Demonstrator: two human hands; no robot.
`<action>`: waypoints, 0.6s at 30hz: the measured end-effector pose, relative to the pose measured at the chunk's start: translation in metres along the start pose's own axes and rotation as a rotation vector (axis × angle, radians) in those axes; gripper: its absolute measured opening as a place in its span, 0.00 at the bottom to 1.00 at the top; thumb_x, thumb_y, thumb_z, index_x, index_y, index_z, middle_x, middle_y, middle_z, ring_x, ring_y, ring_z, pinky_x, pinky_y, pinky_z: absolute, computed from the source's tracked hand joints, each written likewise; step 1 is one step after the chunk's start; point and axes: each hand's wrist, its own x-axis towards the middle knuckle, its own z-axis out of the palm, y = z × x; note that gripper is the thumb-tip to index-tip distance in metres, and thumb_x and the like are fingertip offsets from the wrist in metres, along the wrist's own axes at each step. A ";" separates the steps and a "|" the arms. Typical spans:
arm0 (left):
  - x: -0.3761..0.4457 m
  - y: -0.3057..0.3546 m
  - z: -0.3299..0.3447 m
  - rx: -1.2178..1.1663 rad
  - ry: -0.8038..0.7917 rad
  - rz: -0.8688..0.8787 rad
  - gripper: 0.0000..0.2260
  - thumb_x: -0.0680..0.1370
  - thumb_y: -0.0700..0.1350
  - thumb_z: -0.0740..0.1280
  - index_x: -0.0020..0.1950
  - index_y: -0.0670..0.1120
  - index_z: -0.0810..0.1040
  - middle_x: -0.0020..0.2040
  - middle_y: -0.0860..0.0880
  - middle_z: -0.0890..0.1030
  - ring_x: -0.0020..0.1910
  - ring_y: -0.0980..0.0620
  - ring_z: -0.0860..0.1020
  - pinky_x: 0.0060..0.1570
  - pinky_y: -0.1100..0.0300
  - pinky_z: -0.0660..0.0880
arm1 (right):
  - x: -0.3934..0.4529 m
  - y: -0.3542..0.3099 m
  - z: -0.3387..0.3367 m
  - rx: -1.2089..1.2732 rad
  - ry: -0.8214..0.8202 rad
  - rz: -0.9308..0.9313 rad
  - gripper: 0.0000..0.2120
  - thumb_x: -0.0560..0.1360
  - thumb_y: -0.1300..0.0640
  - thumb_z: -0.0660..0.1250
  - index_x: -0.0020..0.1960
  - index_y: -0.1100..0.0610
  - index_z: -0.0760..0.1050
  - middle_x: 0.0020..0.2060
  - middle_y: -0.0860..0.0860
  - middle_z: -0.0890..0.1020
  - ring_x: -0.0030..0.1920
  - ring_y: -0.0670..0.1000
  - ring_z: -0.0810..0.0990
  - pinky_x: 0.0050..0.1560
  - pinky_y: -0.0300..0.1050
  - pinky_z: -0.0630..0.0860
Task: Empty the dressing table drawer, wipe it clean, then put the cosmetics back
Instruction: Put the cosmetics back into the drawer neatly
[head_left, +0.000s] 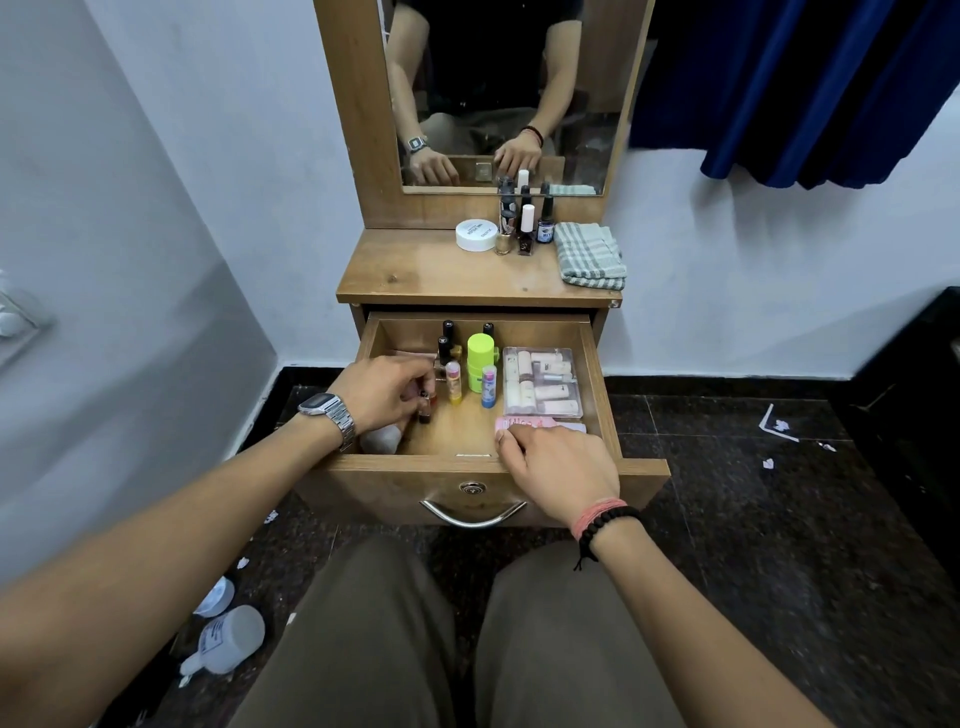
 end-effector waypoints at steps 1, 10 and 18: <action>0.000 -0.001 -0.001 0.005 0.001 0.004 0.06 0.72 0.49 0.68 0.48 0.56 0.75 0.54 0.57 0.79 0.51 0.52 0.79 0.36 0.61 0.70 | 0.000 0.000 0.000 -0.002 -0.002 0.002 0.20 0.80 0.45 0.47 0.43 0.50 0.75 0.35 0.50 0.80 0.34 0.52 0.73 0.28 0.42 0.61; 0.013 0.000 -0.026 0.035 0.178 0.041 0.07 0.77 0.54 0.64 0.49 0.52 0.77 0.48 0.53 0.79 0.43 0.49 0.78 0.35 0.60 0.71 | -0.001 0.000 -0.002 -0.011 -0.007 -0.015 0.21 0.81 0.44 0.46 0.45 0.50 0.76 0.37 0.50 0.81 0.38 0.53 0.78 0.30 0.43 0.63; 0.085 0.015 -0.062 -0.091 0.259 -0.011 0.05 0.77 0.48 0.65 0.50 0.50 0.77 0.48 0.53 0.79 0.45 0.52 0.77 0.40 0.58 0.73 | 0.000 0.000 0.001 -0.002 0.015 -0.035 0.21 0.81 0.44 0.46 0.45 0.50 0.76 0.37 0.51 0.82 0.37 0.53 0.78 0.26 0.41 0.58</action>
